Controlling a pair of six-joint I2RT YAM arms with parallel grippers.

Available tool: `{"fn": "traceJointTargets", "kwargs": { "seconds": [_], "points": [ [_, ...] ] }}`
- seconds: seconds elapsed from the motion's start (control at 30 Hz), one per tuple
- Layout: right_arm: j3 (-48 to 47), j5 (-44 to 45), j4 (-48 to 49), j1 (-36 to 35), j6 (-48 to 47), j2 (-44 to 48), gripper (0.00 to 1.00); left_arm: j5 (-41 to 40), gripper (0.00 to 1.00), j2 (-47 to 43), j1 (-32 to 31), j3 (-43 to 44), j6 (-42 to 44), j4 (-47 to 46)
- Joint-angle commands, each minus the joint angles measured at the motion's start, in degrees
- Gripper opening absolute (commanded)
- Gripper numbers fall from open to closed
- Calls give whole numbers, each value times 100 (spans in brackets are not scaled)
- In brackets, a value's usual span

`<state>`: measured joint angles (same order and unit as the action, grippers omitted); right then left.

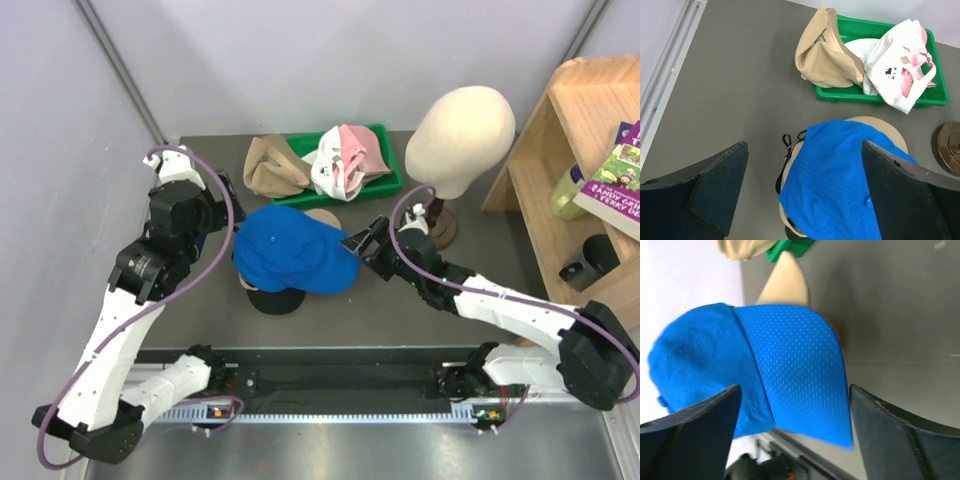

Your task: Stack the hats

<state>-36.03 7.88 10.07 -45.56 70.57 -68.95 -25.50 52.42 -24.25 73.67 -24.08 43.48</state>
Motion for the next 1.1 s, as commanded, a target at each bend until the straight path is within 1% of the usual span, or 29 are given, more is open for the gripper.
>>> {"fn": "traceJointTargets", "kwargs": {
  "seconds": [0.0,0.03,0.07,0.17,0.2,0.27,0.37,0.4,0.47,0.5,0.57,0.6,0.63,0.67,0.7,0.77,0.8,0.87,0.97,1.07],
  "points": [
    [-474,625,-987,135,-806,496,92,-43,99,285,8,411,148,-463],
    [-545,740,-1250,135,-903,601,95,-34,99,356,8,446,175,-498],
    [-676,854,-1705,161,-1061,671,95,-8,99,452,8,490,219,-603],
    [-835,1294,-2217,232,-1403,1023,96,184,99,786,8,596,263,-867],
    [-870,1478,-2306,258,-1492,1119,96,264,99,978,8,648,272,-1094],
    [-949,1620,-2412,363,-1720,1409,96,422,99,1216,26,719,315,-1306],
    [-1011,1778,-2632,582,-1879,1735,95,800,99,1822,87,973,360,-1649],
    [-1011,1787,-2685,653,-1880,1823,95,1018,99,2172,122,1139,368,-1798],
    [-994,1770,-2720,924,-1871,2069,95,1265,99,2534,175,1298,334,-1940],
    [-985,1744,-2720,1022,-1871,2148,95,1380,99,2875,219,1456,325,-2001],
    [-1011,1717,-2720,1276,-1880,2324,95,1766,99,3237,280,1624,255,-2229],
    [-1037,1682,-2720,1356,-1888,2377,95,1933,99,3604,333,1798,228,-2300],
    [-1090,1656,-2720,1435,-1897,2403,95,2169,99,3800,351,1913,210,-2379],
    [-1116,1629,-2712,1593,-1897,2404,95,2302,99,3993,377,2019,210,-2414],
    [-1143,1525,-2703,1672,-1889,2386,95,2417,99,4386,412,2263,202,-2424],
    [-1204,1384,-2598,1919,-1845,2290,95,2593,99,4758,439,2502,210,-2450],
    [-1213,1200,-2545,1989,-1827,2237,95,2750,99,5099,474,2712,219,-2476],
    [-1240,1041,-2361,2208,-1757,2053,95,2918,98,5400,500,2880,210,-2590],
    [-1301,759,-2133,2411,-1713,1771,95,3041,97,6075,553,3232,167,-2634],
    [-1380,566,-2026,2543,-1713,1516,95,3059,95,6550,597,3601,210,-2608]
  ]
}}
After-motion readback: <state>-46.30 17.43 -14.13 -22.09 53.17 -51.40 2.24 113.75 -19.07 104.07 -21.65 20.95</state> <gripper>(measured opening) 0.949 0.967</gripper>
